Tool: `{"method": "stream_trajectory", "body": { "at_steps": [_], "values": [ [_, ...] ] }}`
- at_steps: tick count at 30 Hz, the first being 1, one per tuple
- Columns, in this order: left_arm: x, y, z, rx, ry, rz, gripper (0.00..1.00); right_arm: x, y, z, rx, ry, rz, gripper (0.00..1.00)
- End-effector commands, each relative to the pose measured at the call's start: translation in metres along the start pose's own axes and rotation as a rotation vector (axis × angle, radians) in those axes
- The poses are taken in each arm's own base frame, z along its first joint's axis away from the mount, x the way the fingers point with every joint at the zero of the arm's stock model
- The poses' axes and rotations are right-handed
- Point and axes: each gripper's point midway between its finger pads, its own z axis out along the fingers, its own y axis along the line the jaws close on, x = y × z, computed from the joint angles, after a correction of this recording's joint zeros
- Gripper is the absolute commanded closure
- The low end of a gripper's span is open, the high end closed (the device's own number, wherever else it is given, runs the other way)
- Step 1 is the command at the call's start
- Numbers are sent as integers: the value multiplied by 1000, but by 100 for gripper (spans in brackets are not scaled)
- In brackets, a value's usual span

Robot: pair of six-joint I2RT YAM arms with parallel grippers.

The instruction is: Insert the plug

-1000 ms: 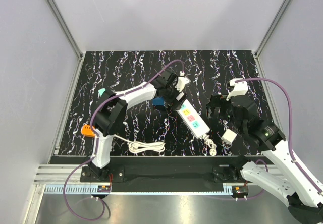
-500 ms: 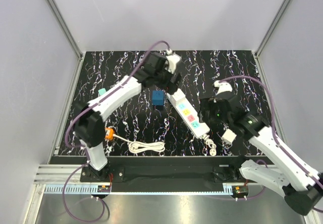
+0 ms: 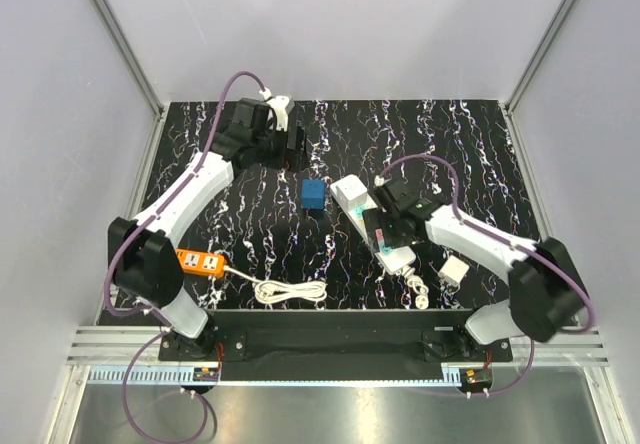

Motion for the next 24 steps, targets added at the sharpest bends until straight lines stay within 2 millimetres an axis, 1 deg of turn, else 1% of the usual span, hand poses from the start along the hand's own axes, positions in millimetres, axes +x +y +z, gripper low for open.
{"method": "stream_trajectory", "body": {
  "at_steps": [1,2,3,6,8,11,15,17,19,20,21,22,24],
  "values": [
    [1,9,12,1,19,-9,6,-31,7,11,-17,-54,-68,4],
    [4,8,17,11,33,-8,9,-27,5,20,2,-24,-79,5],
    [11,9,25,16,61,-12,11,-26,3,23,8,-14,-83,5],
    [20,11,35,18,93,-23,11,-26,1,32,-1,-7,-95,5],
    [19,14,39,4,94,-28,11,-28,0,37,-6,-9,-93,6],
    [21,21,52,-20,112,-33,12,-34,-1,46,-16,-10,-99,9],
    [23,17,63,8,134,-58,15,-45,-1,54,-21,-10,-102,14],
    [28,15,65,11,148,-70,18,-55,-1,55,-25,-26,-100,17],
    [33,16,71,-2,162,-60,18,-69,4,53,-49,-58,-93,22],
    [36,17,74,-6,171,-61,18,-73,6,57,-56,-64,-89,25],
    [37,17,77,-7,174,-60,18,-82,7,56,-61,-83,-85,25],
    [38,18,78,-12,178,-65,19,-83,7,62,-59,-75,-84,26],
    [40,17,83,-9,188,-67,22,-89,9,67,-61,-77,-80,26]
  ]
}}
